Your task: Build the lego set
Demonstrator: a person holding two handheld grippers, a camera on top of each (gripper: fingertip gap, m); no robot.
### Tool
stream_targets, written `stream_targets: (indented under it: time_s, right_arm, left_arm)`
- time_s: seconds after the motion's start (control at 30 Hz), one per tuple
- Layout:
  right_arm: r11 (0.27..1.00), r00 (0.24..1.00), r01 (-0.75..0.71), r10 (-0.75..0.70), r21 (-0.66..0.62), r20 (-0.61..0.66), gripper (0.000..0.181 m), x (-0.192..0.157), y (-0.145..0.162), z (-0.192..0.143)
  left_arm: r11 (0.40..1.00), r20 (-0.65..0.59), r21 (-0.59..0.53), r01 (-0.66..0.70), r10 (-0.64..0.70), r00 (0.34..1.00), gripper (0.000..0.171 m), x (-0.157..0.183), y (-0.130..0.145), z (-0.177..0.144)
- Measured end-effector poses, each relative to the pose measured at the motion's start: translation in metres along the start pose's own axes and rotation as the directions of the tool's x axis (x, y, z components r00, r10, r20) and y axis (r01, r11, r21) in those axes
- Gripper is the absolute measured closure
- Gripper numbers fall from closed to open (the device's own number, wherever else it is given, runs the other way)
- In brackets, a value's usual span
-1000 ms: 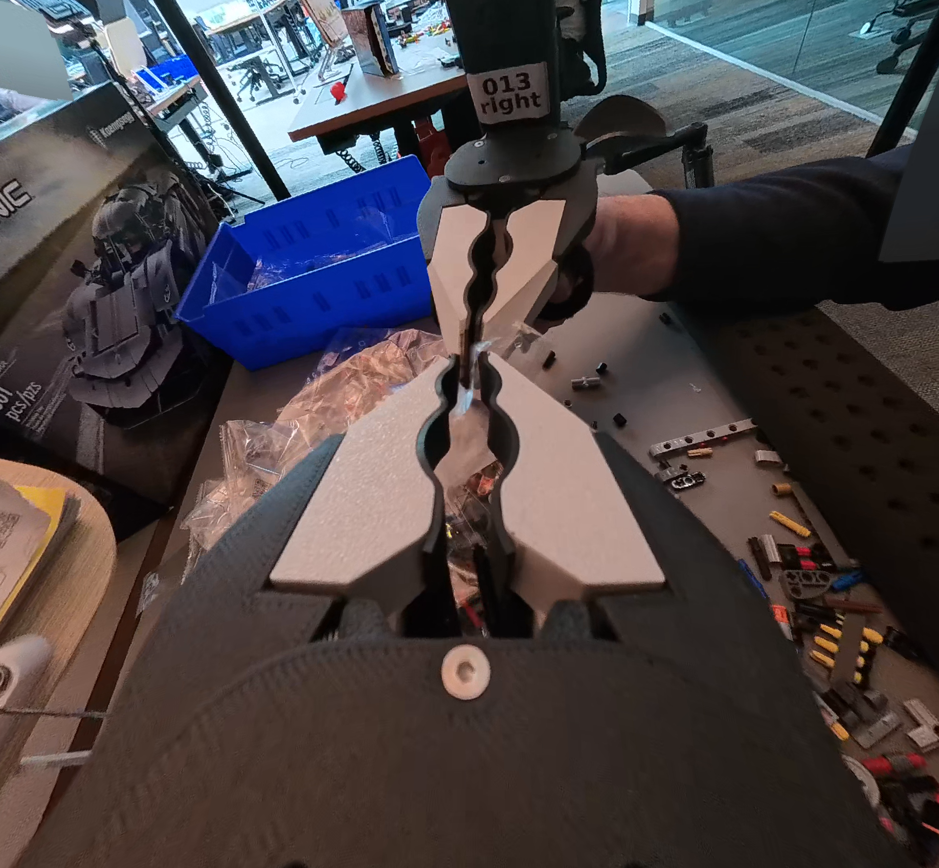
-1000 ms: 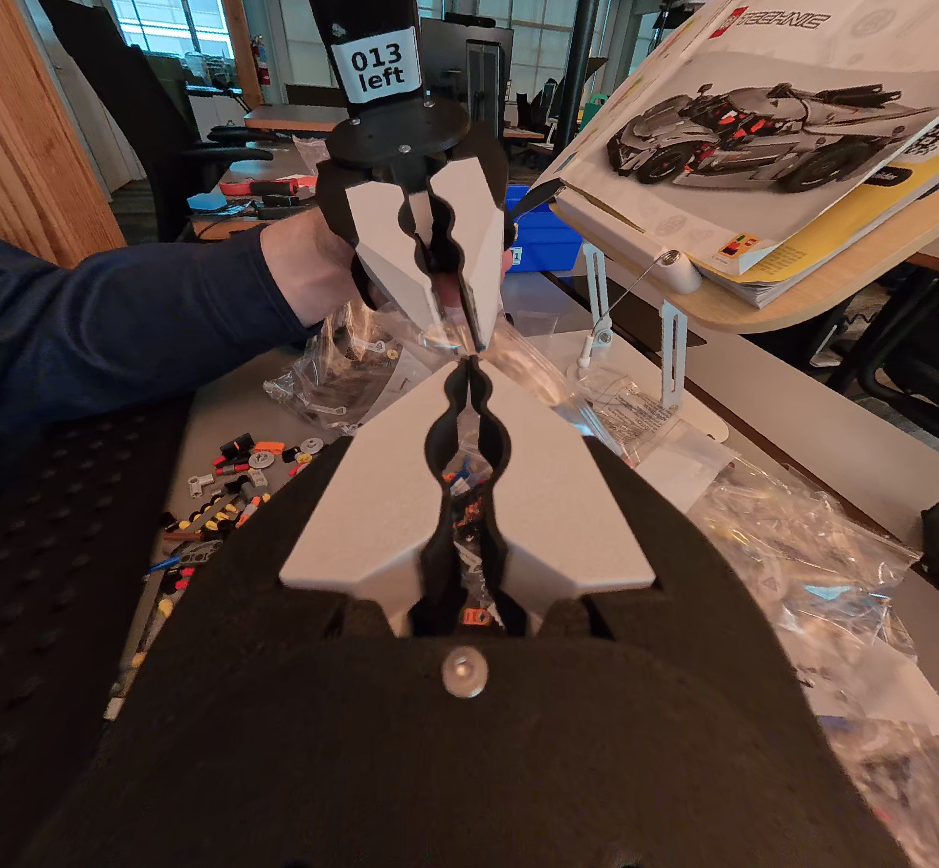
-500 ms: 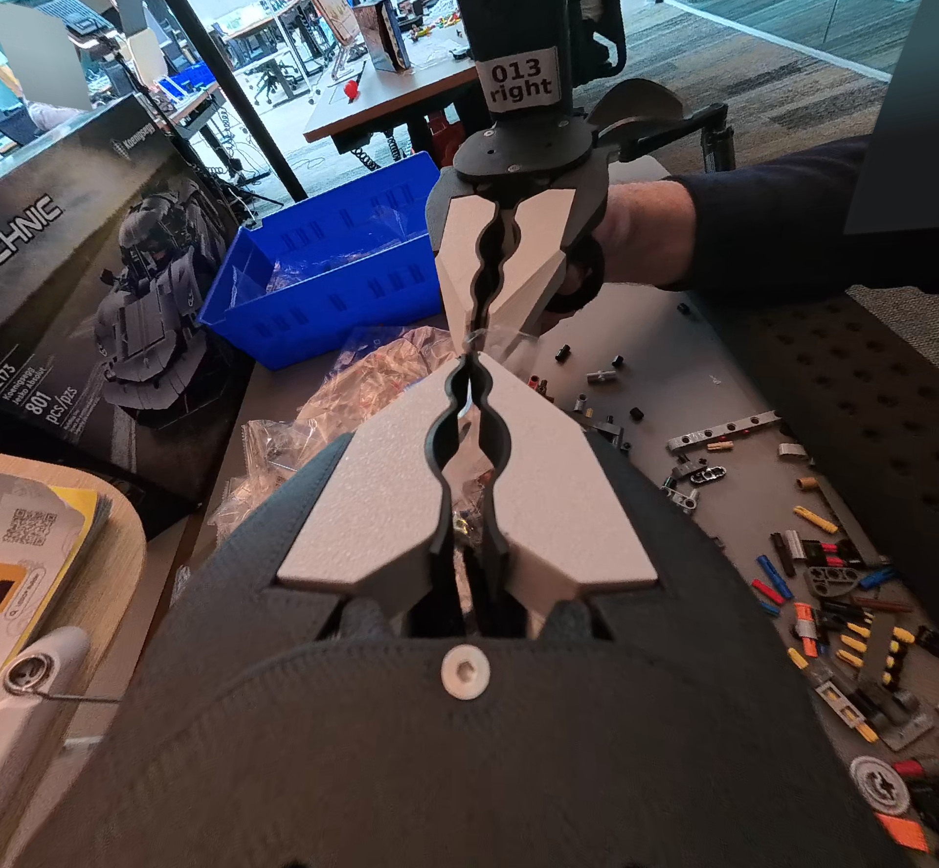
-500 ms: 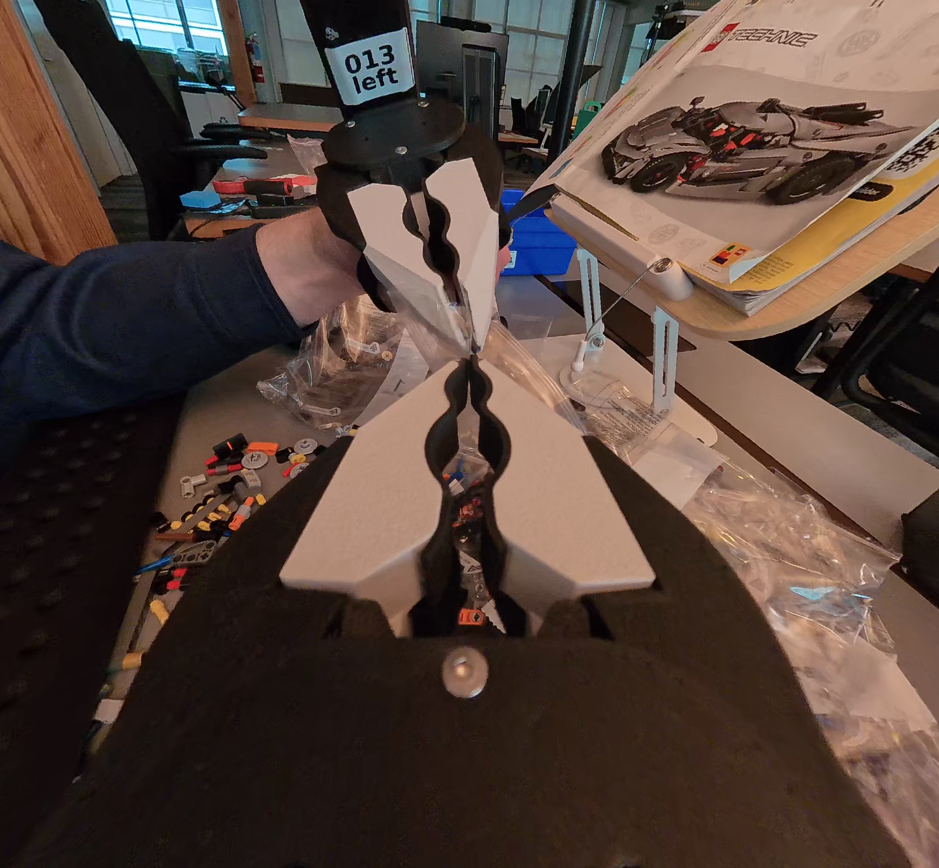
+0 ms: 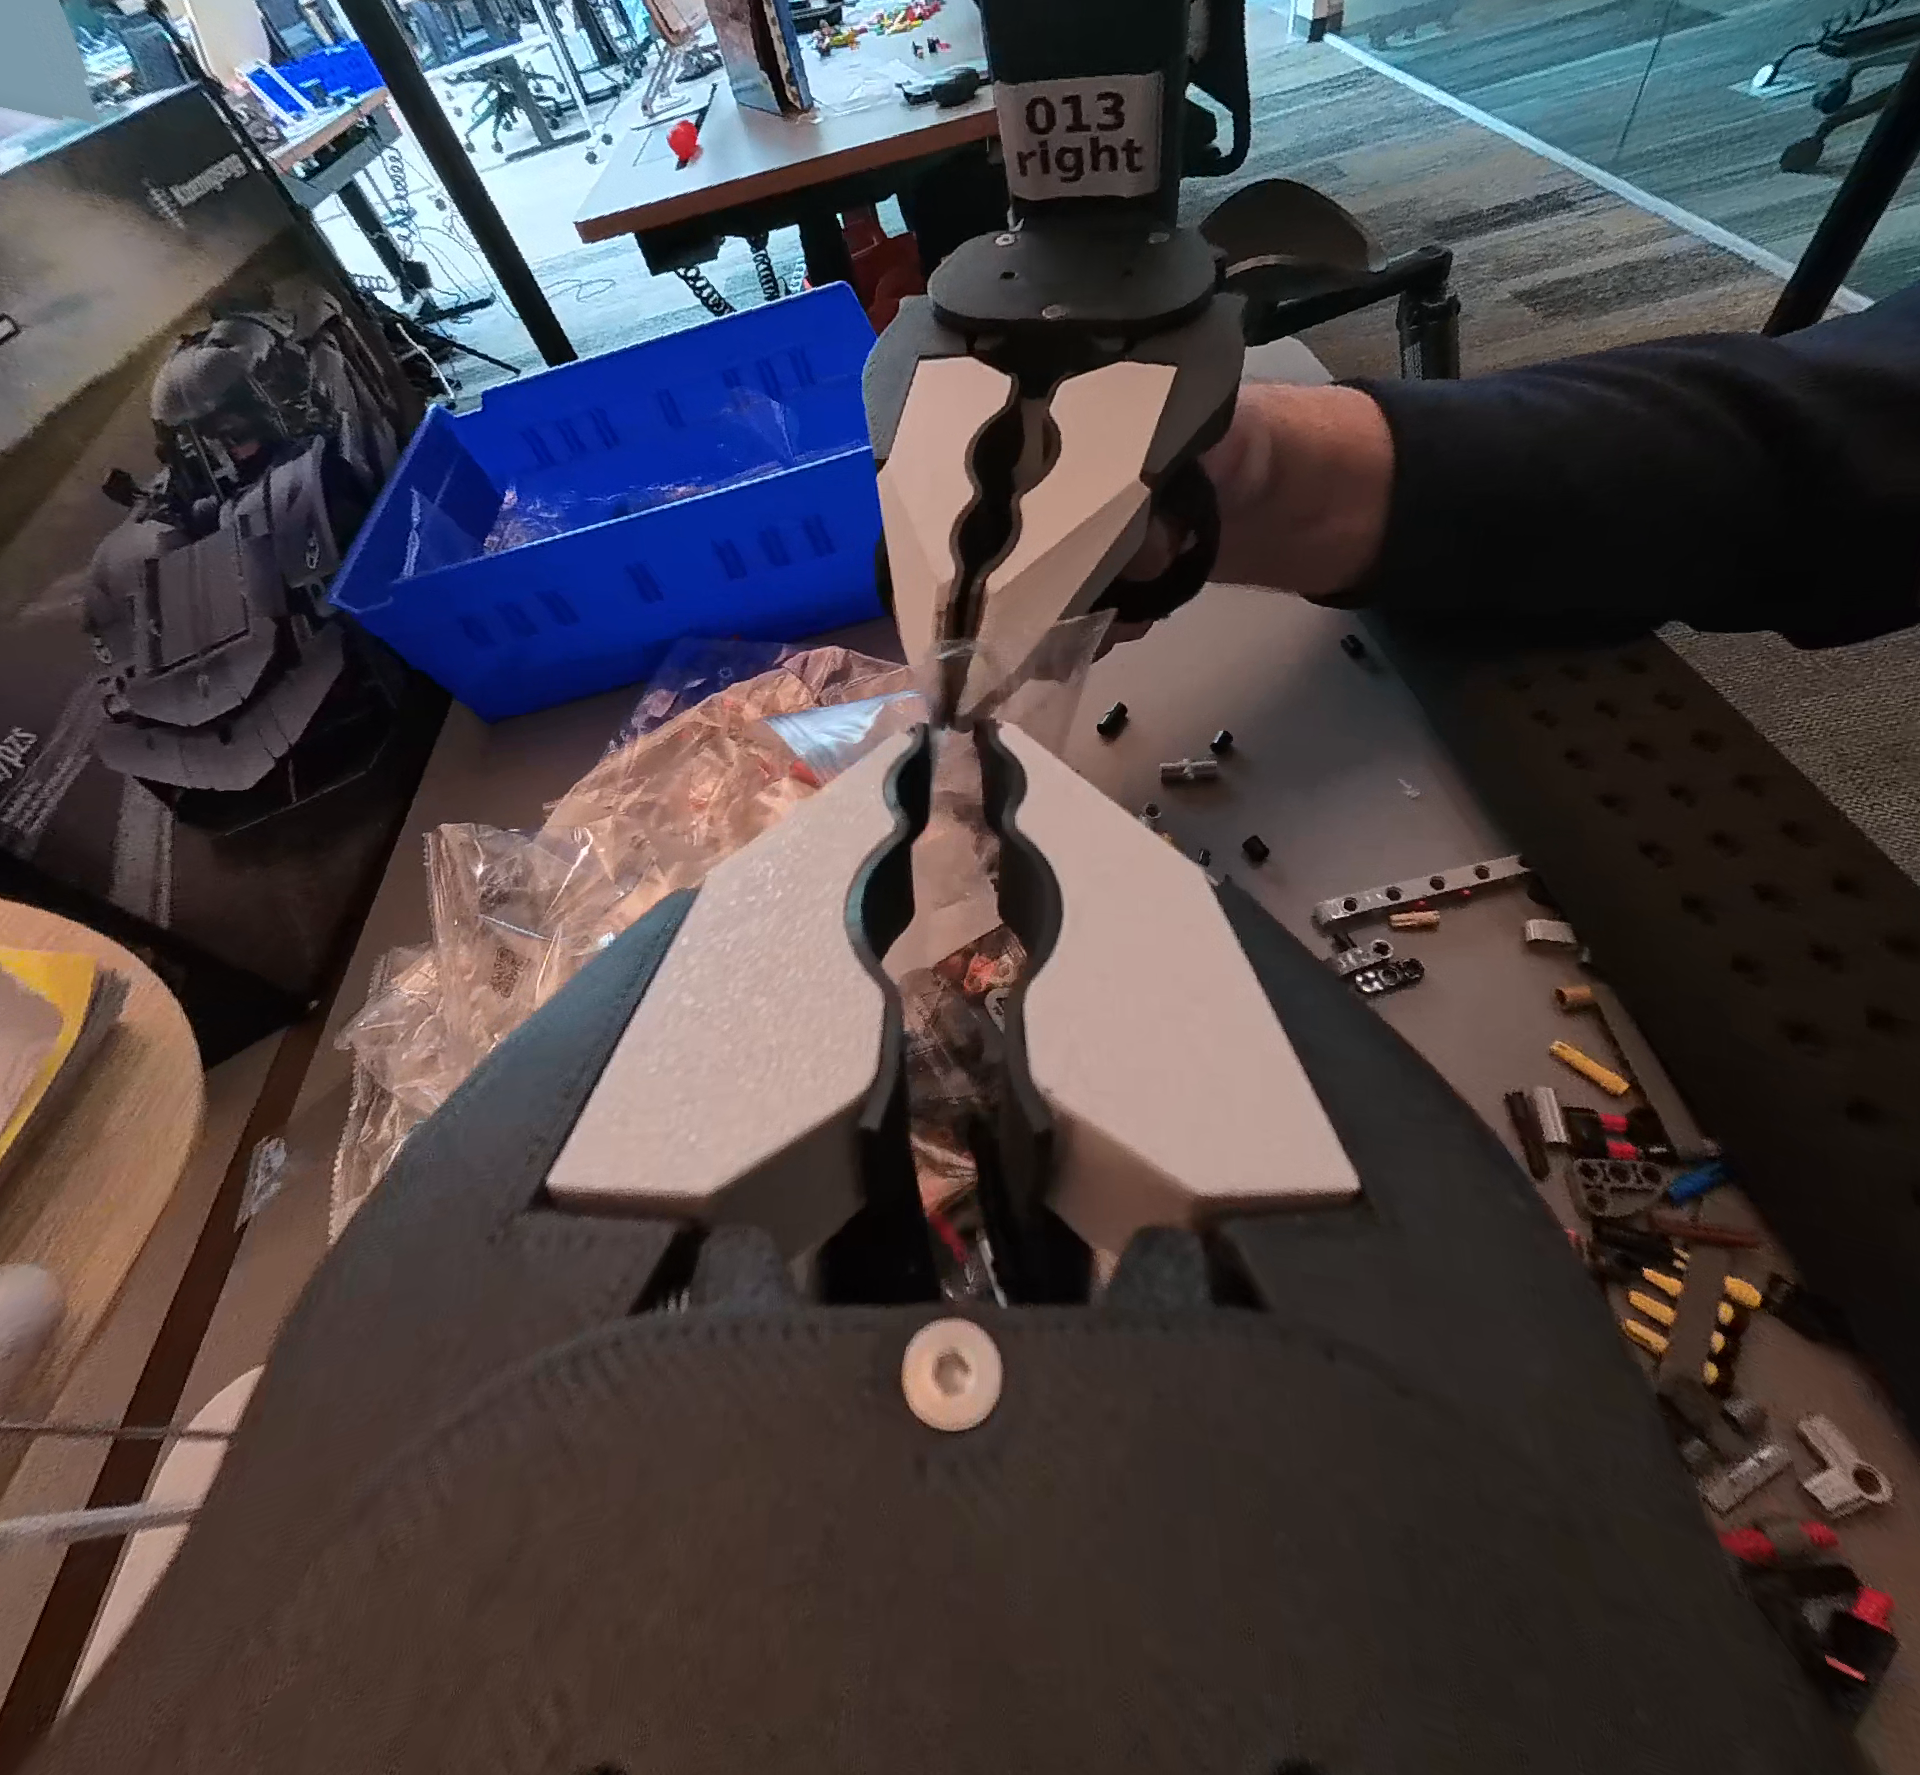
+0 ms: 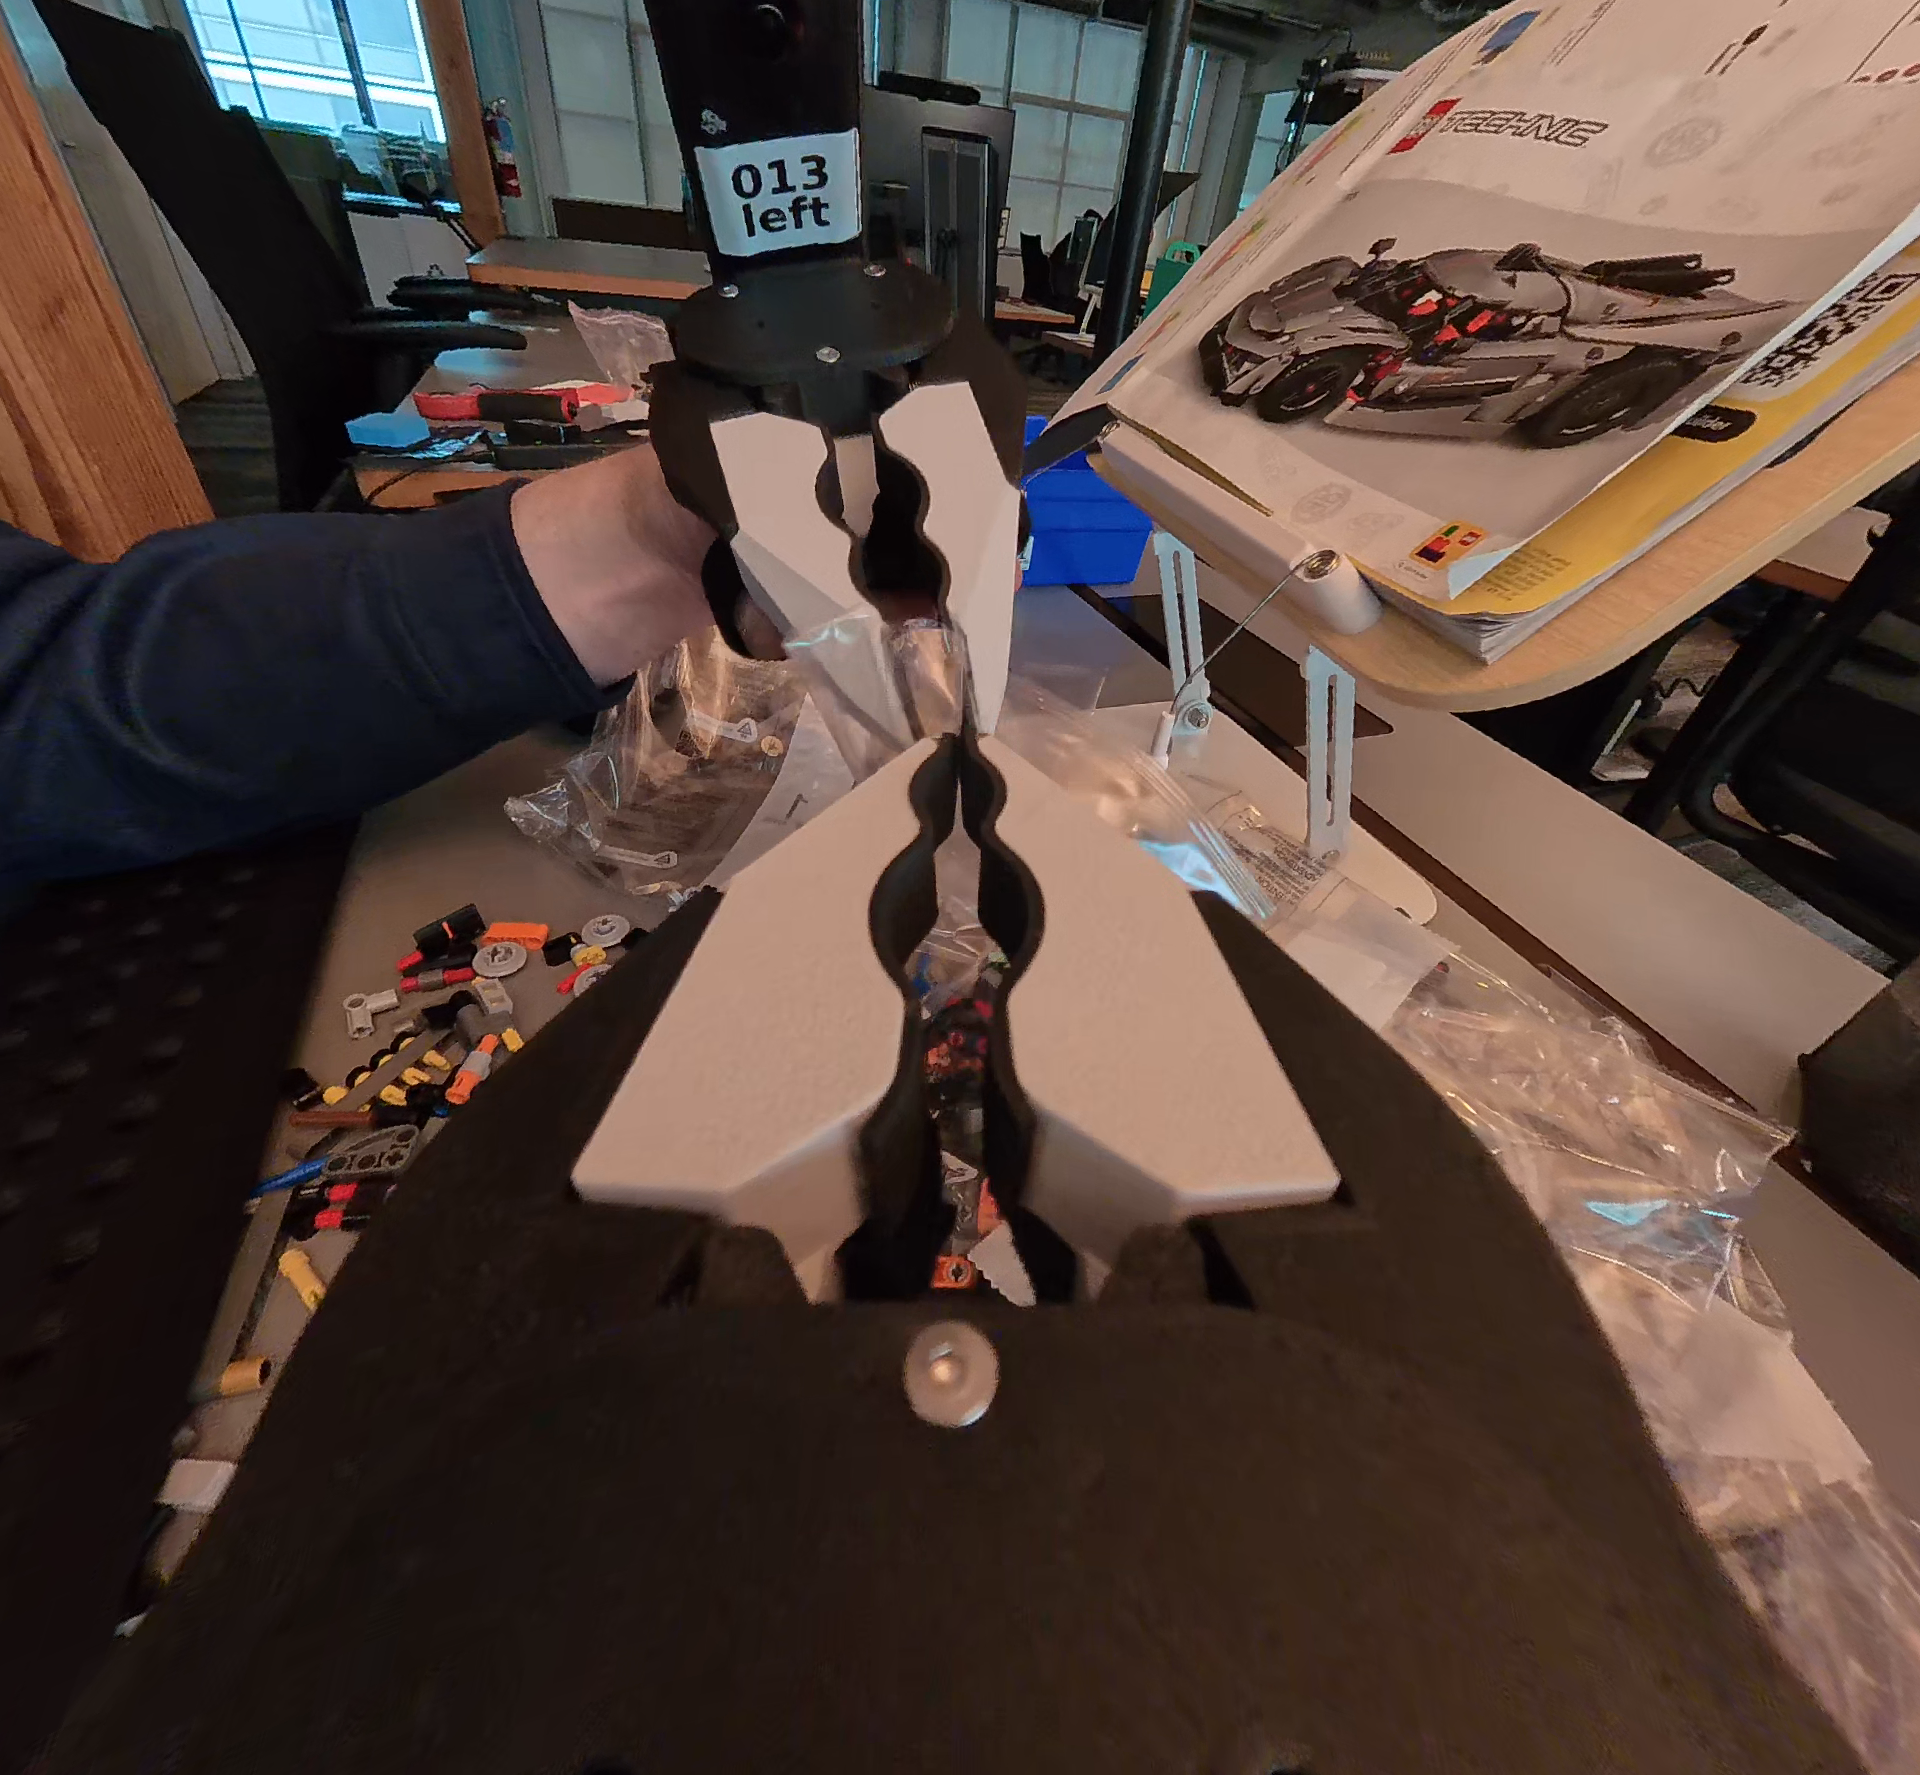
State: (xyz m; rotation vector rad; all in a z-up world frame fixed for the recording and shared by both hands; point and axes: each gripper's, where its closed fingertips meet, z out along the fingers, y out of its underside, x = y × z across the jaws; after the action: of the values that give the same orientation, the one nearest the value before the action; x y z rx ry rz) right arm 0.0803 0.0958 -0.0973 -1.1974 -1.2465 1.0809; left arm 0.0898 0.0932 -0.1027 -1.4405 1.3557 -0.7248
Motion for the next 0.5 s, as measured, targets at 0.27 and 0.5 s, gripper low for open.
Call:
stream_targets:
  time_s: [0.27, 0.5]
  right_arm:
    - [1.000, 1.000, 0.005, -0.005, 0.003, 0.004, 0.181, -0.0016, -0.0005, 0.0004]
    - [1.000, 1.000, 0.007, -0.007, 0.015, 0.002, 0.181, -0.0013, -0.0036, -0.0013]
  left_arm:
    - [1.000, -0.015, 0.012, 0.015, -0.015, 1.000, 0.163, 0.0013, -0.0009, 0.0006]
    - [0.999, 0.013, 0.034, -0.030, 0.030, 0.999, 0.171, -0.0023, -0.0045, -0.0011]
